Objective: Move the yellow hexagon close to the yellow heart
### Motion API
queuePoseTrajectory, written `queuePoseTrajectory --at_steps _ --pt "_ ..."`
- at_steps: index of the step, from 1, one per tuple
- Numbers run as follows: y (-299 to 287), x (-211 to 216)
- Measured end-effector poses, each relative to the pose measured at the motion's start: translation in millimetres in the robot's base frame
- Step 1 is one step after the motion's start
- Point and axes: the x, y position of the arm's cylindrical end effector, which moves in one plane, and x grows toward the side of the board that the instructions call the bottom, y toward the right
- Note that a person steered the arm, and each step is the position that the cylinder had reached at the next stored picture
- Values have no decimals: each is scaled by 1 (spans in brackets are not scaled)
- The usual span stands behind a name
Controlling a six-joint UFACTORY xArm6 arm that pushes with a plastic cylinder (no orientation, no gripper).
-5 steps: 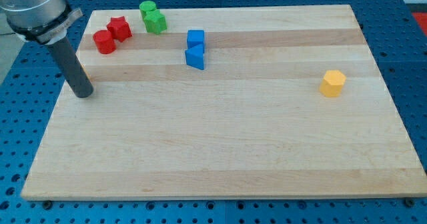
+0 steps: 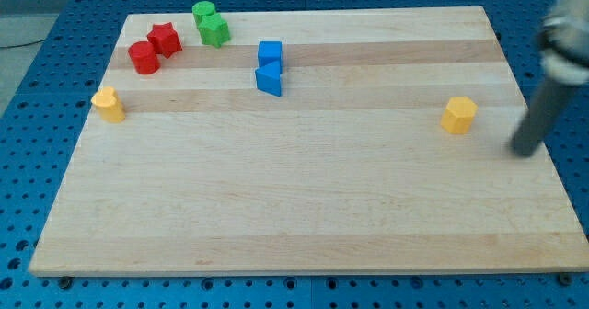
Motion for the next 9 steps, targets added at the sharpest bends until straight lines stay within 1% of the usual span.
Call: queuePoseTrajectory --at_steps 1,2,5,6,7,8,9 --pt "23 -16" --pt "-36 -6" --pt "-175 -26" --pt "-164 -29" --pt "-122 -58" --pt "-134 -72" --pt "-178 -57"
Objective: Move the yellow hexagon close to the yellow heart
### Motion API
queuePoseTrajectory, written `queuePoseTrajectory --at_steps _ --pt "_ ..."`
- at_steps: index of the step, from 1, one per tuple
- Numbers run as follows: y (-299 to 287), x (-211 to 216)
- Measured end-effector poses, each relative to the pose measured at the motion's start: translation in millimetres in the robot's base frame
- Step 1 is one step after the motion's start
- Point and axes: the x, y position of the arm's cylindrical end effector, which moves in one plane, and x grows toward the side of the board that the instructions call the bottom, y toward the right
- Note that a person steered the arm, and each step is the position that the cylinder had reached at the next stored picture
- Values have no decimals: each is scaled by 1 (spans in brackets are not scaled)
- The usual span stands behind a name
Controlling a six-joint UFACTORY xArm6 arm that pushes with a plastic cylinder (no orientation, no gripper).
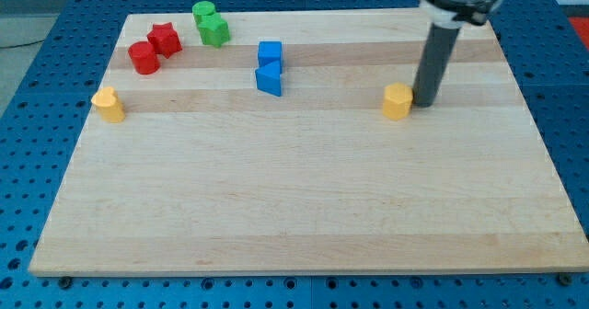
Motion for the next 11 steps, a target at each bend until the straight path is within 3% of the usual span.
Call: queuePoseTrajectory --at_steps 3,7,9,11 --pt "-130 16" --pt "-158 -21" --pt "-179 35" --pt "-196 48"
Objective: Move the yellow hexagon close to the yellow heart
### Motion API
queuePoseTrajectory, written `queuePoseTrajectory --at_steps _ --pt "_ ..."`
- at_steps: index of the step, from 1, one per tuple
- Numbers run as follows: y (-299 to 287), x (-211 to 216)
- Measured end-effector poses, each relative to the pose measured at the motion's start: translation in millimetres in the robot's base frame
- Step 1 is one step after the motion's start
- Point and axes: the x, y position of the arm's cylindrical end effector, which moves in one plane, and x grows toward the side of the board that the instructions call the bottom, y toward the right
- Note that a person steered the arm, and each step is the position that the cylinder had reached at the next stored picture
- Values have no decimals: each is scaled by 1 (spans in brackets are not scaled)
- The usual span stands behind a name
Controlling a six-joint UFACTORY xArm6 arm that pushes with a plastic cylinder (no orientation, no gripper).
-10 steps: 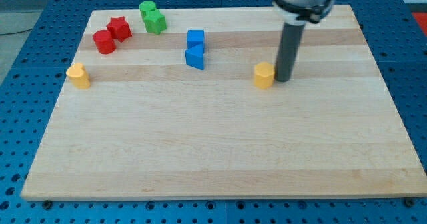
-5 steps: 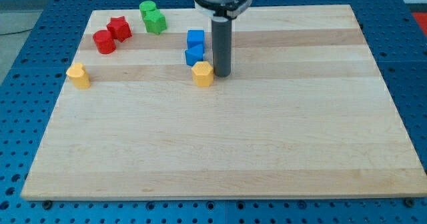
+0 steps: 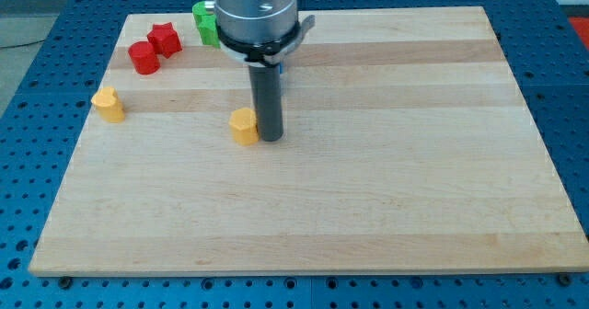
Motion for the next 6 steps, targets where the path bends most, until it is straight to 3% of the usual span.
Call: queuePoseTrajectory --at_steps 2,3,6 --pt "-50 -14" --pt "-58 -43" --pt "-69 -5"
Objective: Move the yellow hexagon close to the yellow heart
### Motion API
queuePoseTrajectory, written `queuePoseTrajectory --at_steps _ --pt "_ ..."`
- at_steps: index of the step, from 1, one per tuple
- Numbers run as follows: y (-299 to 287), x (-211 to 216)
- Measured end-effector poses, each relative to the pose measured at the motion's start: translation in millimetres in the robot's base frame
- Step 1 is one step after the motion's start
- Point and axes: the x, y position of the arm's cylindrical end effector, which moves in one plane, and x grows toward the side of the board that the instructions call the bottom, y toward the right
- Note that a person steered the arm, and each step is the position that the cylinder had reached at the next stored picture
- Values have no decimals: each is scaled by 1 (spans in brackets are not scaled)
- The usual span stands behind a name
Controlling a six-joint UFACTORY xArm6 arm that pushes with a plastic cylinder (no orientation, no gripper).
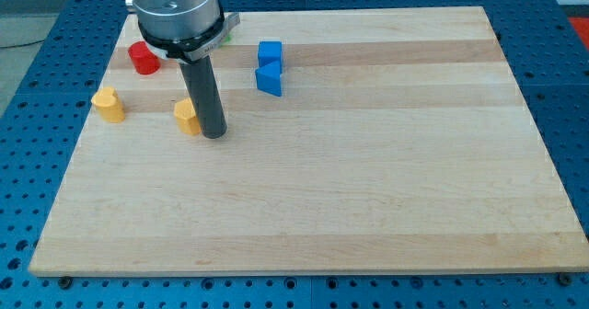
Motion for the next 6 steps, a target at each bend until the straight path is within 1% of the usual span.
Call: queuePoseTrajectory --at_steps 1,2,3,4,5,6 --pt "-16 -9" --pt "-49 -29" --pt "-56 -31" --pt "-24 -35" --pt "-15 -68" --pt "-33 -74"
